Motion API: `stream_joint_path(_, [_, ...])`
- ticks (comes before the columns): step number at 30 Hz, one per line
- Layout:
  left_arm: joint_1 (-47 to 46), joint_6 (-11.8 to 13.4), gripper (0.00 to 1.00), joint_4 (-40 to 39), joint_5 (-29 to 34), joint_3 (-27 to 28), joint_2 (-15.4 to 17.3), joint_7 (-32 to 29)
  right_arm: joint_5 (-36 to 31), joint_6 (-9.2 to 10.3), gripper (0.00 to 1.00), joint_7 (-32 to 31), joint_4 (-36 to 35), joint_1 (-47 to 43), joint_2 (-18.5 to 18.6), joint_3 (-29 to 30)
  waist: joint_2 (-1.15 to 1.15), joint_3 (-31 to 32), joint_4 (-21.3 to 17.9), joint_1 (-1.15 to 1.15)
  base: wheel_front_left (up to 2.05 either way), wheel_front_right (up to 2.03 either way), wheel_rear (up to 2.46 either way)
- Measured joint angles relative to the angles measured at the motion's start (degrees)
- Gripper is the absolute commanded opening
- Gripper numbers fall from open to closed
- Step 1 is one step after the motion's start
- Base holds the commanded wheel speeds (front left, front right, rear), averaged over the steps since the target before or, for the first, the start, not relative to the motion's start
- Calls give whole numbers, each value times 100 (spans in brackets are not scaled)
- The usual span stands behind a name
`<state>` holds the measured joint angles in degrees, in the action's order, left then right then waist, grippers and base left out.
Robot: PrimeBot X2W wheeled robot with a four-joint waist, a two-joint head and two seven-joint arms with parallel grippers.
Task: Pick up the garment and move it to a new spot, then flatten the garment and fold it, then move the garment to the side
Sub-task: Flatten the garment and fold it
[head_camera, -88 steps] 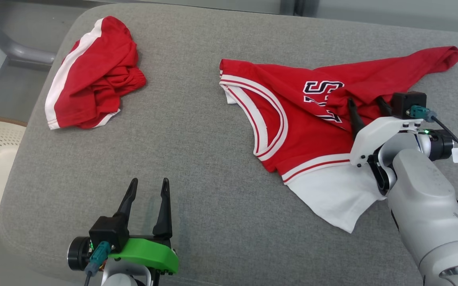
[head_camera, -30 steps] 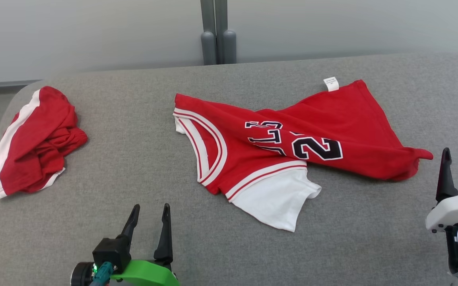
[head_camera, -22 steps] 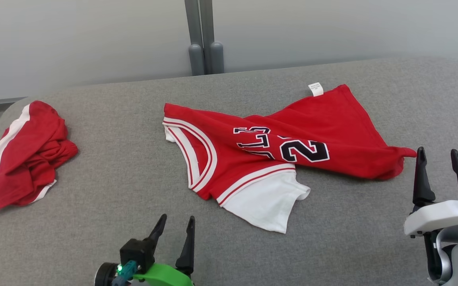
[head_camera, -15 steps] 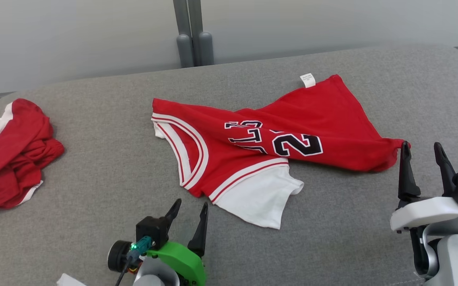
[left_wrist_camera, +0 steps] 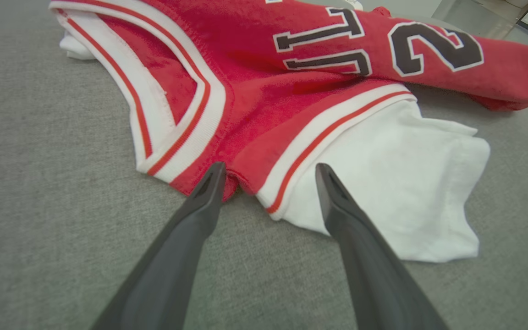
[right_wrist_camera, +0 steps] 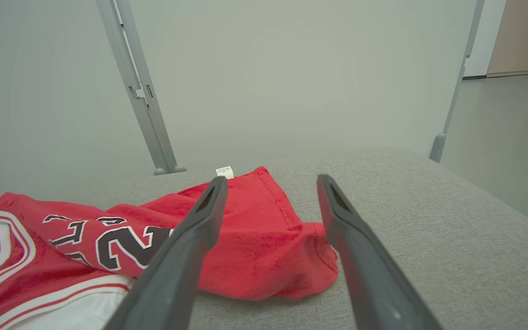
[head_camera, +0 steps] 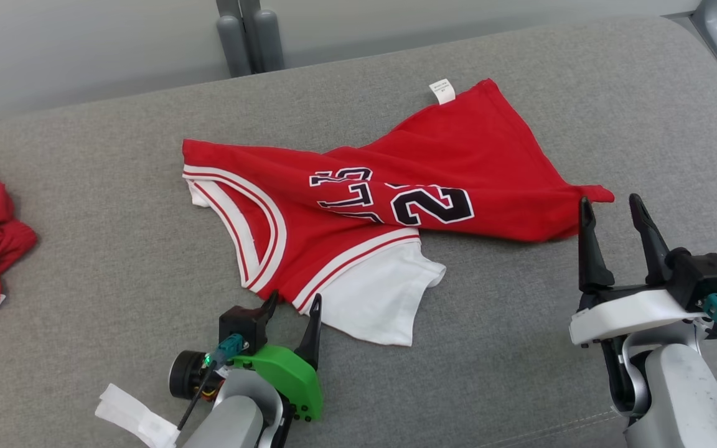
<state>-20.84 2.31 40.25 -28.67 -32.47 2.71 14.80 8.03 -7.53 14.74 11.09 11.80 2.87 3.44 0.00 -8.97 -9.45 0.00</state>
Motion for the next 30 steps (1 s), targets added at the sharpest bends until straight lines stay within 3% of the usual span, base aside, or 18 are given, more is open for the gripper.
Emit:
stream_joint_path(2, [-64, 33, 100, 160, -49, -85, 0, 14, 62, 0, 100, 7, -1, 30, 0, -118, 0, -60, -41, 0, 0, 0, 0])
stream_joint_path(3, [-89, 58, 89, 223, -58, -102, 0, 14, 81, 0, 100, 8, 0, 35, 0, -155, 0, -81, -52, 0, 0, 0, 0])
stream_joint_path(4, [-153, 76, 49, 319, -108, -146, 3, 15, 122, 0, 100, 9, 8, 52, -1, -247, 0, -129, -65, 0, 0, 0, 0])
stream_joint_path(5, [-187, 81, 39, 331, -114, -158, 2, 16, 144, 0, 100, 18, 8, 69, -1, -279, 0, -147, -63, 0, 0, 0, 0])
stream_joint_path(6, [-215, 81, 9, 342, -115, -175, 2, 16, 154, 0, 100, 24, 10, 84, 0, -300, 0, -157, -55, 0, 0, 0, 0])
stream_joint_path(7, [-235, 80, 0, 344, -119, -194, 1, 16, 172, 0, 100, 25, 21, 105, -1, -310, 0, -163, -38, 0, 0, 0, 0])
stream_joint_path(12, [-242, 42, 0, 68, -141, -182, 0, 22, 190, 0, 100, 26, 24, 148, -1, -321, 0, -140, 90, 0, 0, 0, 0])
stream_joint_path(17, [-226, 63, 0, -313, 81, 181, 48, 23, 185, 0, 100, 31, -2, 135, -1, -233, 0, -60, 252, 0, 0, 0, 0])
stream_joint_path(30, [212, 4, 0, -578, 243, 892, 1066, 22, 112, 0, 100, 32, -18, -38, -3, -126, 0, 83, 556, 0, 0, 0, 0])
